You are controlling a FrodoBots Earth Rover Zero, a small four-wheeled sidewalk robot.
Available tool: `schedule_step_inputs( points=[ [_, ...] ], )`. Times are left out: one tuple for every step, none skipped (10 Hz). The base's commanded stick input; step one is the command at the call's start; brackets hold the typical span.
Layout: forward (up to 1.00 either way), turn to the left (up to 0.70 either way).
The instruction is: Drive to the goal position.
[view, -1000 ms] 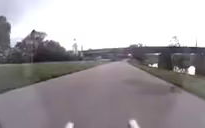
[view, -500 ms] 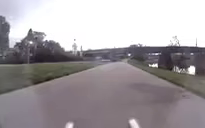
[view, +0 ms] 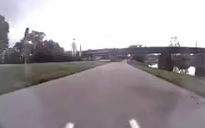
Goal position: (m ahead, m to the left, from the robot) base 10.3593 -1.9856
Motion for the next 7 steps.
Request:
schedule_step_inputs(
  points=[
    [0.7,0.0],
    [0.7,0.0],
    [0.7,0.0],
    [0.7,-0.16],
    [0.7,-0.33],
    [0.7,-0.25],
    [0.7,-0.18]
  ],
)
